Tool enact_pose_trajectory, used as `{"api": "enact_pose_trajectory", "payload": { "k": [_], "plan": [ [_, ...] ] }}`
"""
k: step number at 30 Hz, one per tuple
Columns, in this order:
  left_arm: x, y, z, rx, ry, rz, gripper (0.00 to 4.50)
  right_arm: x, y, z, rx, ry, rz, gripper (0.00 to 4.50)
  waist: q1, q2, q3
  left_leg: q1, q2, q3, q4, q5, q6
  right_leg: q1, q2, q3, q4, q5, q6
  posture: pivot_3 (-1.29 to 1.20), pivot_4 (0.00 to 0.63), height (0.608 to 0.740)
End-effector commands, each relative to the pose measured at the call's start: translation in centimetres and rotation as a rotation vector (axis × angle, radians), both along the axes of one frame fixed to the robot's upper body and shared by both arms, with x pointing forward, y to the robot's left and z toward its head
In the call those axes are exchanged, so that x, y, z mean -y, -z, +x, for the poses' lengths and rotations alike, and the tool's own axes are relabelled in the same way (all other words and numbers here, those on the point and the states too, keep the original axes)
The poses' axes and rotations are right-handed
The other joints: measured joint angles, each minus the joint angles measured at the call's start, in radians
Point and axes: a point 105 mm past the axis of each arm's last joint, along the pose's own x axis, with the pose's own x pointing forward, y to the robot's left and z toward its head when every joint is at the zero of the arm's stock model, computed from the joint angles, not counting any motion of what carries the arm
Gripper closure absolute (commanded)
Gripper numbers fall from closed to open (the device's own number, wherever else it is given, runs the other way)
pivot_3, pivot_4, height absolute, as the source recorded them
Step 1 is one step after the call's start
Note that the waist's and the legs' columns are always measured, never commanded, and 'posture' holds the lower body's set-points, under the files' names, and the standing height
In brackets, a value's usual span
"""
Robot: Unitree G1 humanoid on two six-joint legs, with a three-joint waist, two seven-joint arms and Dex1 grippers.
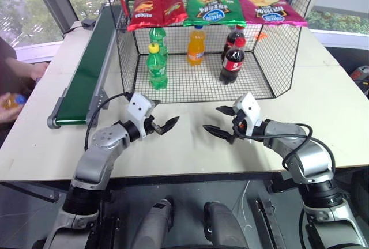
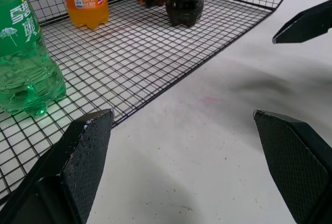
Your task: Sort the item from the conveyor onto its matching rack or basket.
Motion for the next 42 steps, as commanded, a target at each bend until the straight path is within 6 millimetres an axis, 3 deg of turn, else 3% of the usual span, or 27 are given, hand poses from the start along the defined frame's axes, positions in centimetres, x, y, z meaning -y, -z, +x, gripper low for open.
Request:
{"api": "enact_pose_trajectory", "payload": {
  "k": [1, 42],
  "plan": [
    [-0.28, -1.48, 0.03, 0.087, -0.013, -0.008, 0.0, 0.28, -1.18, 0.19, 0.052, -0.001, 0.001, 0.11, 0.0, 0.0, 0.0, 0.0, 0.0, 0.0, 0.0, 0.0, 0.0, 0.0, 0.0, 0.0, 0.0, 0.0, 0.0, 0.0, 0.15, 0.738],
    [-0.54, -1.56, -0.23, 0.069, -0.044, -0.018, 0.0, -0.07, -1.34, -0.03, 0.057, -0.015, 0.015, 0.11, 0.0, 0.0, 0.0, 0.0, 0.0, 0.0, 0.0, 0.0, 0.0, 0.0, 0.0, 0.0, 0.0, 0.0, 0.0, 0.0, 0.15, 0.738]
  ]
}}
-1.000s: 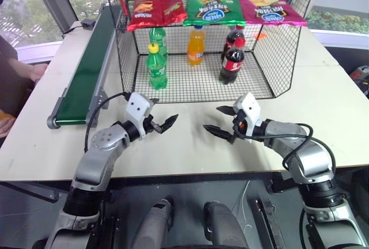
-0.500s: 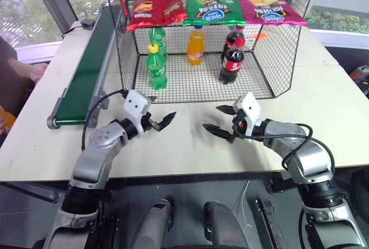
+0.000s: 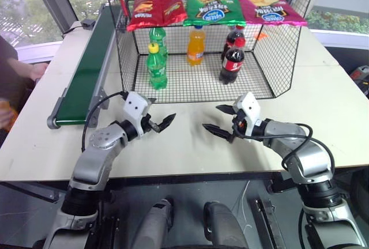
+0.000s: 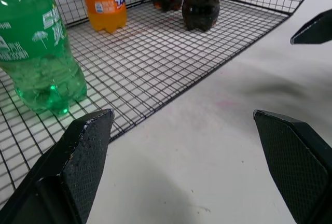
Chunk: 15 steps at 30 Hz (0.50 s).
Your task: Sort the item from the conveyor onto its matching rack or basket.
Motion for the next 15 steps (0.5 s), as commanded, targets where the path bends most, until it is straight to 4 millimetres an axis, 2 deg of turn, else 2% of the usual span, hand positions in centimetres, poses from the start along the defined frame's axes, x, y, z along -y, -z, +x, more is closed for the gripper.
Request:
{"api": "enact_pose_trajectory", "payload": {
  "k": [1, 4, 9, 15],
  "plan": [
    [0.2, -1.4, -0.4, 0.055, 0.009, -0.009, 0.0, 0.0, -1.2, -0.1, 0.037, -0.015, 0.009, 0.11, 0.001, 0.0, 0.0, 0.0, 0.0, 0.0, 0.0, 0.0, 0.0, 0.0, 0.0, 0.0, 0.0, 0.0, 0.0, 0.0, 0.15, 0.738],
    [0.1, -1.8, -0.5, 0.065, 0.001, -0.006, 0.0, 0.0, -1.4, -0.2, 0.042, -0.024, 0.004, 0.11, 0.0, 0.0, 0.0, 0.0, 0.0, 0.0, 0.0, 0.0, 0.0, 0.0, 0.0, 0.0, 0.0, 0.0, 0.0, 0.0, 0.15, 0.738],
    [-1.7, -4.2, -1.0, 0.119, -0.062, -0.026, 0.0, -0.8, -3.0, -0.5, 0.075, -0.073, 0.011, 0.11, -0.003, 0.0, 0.0, 0.0, 0.0, 0.0, 0.0, 0.0, 0.0, 0.0, 0.0, 0.0, 0.0, 0.0, 0.0, 0.0, 0.15, 0.738],
    [-2.9, -5.4, -1.4, 0.14, -0.112, -0.025, 0.0, -1.5, -4.1, -0.7, 0.094, -0.117, 0.019, 0.11, 0.001, 0.0, 0.0, 0.0, 0.0, 0.0, 0.0, 0.0, 0.0, 0.0, 0.0, 0.0, 0.0, 0.0, 0.0, 0.0, 0.15, 0.738]
  ]
}}
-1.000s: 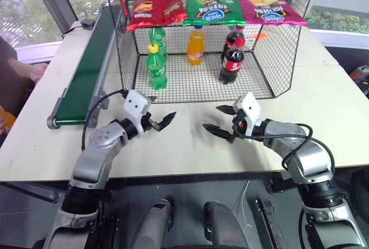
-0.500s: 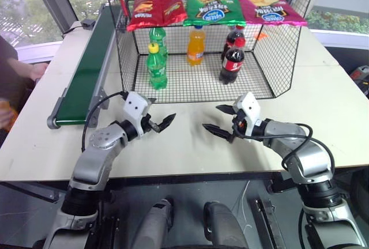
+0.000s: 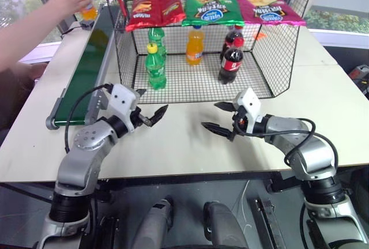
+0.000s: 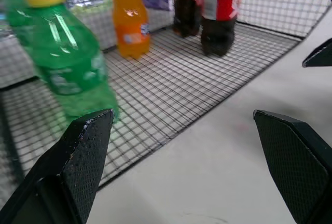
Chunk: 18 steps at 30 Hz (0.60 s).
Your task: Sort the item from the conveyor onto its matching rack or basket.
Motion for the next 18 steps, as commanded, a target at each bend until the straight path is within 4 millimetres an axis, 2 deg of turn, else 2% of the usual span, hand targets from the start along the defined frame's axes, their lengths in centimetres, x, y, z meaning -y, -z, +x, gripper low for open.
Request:
{"api": "enact_pose_trajectory", "payload": {
  "k": [1, 12, 18],
  "plan": [
    [-0.7, -1.6, -0.5, 0.056, -0.026, -0.005, 0.0, -0.7, -2.0, -0.3, 0.062, -0.048, 0.014, 0.11, 0.002, 0.0, 0.0, 0.0, 0.0, 0.0, 0.0, 0.0, 0.0, 0.0, 0.0, 0.0, 0.0, 0.0, 0.0, 0.0, 0.15, 0.738],
    [-0.2, -1.0, -0.7, 0.035, -0.025, -0.012, 0.0, -1.0, -2.2, -0.5, 0.06, -0.076, 0.012, 0.11, 0.001, 0.0, 0.0, 0.0, 0.0, 0.0, 0.0, 0.0, 0.0, 0.0, 0.0, 0.0, 0.0, 0.0, 0.0, 0.0, 0.15, 0.738],
    [-1.7, -1.8, -0.5, 0.059, -0.089, -0.023, 0.0, -1.5, -3.1, -1.1, 0.072, -0.122, 0.027, 0.11, 0.001, 0.0, 0.0, 0.0, 0.0, 0.0, 0.0, 0.0, 0.0, 0.0, 0.0, 0.0, 0.0, 0.0, 0.0, 0.0, 0.15, 0.738]
  ]
}}
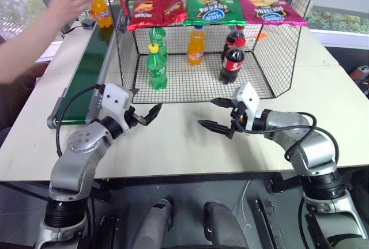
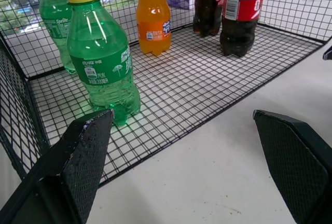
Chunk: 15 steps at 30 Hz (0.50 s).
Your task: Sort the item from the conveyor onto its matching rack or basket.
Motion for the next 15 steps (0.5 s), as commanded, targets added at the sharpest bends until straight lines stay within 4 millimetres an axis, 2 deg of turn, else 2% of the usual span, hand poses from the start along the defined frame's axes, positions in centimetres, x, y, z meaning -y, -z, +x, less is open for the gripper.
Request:
{"api": "enact_pose_trajectory", "payload": {
  "k": [1, 6, 12, 15],
  "plan": [
    [-1.5, -2.2, -0.3, 0.071, -0.054, -0.017, 0.0, -0.9, -2.4, -0.9, 0.071, -0.066, 0.025, 0.11, 0.0, 0.0, 0.0, 0.0, 0.0, 0.0, 0.0, 0.0, 0.0, 0.0, 0.0, 0.0, 0.0, 0.0, 0.0, 0.0, 0.15, 0.738],
    [-5.9, -4.5, -0.6, 0.105, -0.204, -0.071, 0.0, -1.8, -3.6, -1.6, 0.089, -0.128, 0.044, 0.11, -0.005, 0.0, 0.0, 0.0, 0.001, 0.0, -0.001, 0.0, 0.0, -0.001, 0.0, 0.0, 0.0, 0.0, 0.0, 0.0, 0.15, 0.738],
    [-11.5, -4.5, -1.5, 0.097, -0.409, -0.04, 0.0, -2.7, -5.5, -2.0, 0.112, -0.172, 0.115, 0.11, -0.002, 0.0, 0.0, 0.0, 0.0, 0.0, -0.001, 0.0, 0.0, -0.001, 0.0, 0.0, 0.0, 0.0, 0.0, 0.0, 0.15, 0.738],
    [-13.2, -3.9, -1.9, 0.078, -0.473, -0.045, 0.0, -3.2, -6.2, -2.6, 0.109, -0.215, 0.145, 0.11, 0.001, 0.0, 0.0, 0.0, 0.0, 0.0, -0.001, 0.0, 0.0, -0.001, 0.0, 0.0, 0.0, 0.0, 0.0, 0.0, 0.15, 0.738]
  ]
}}
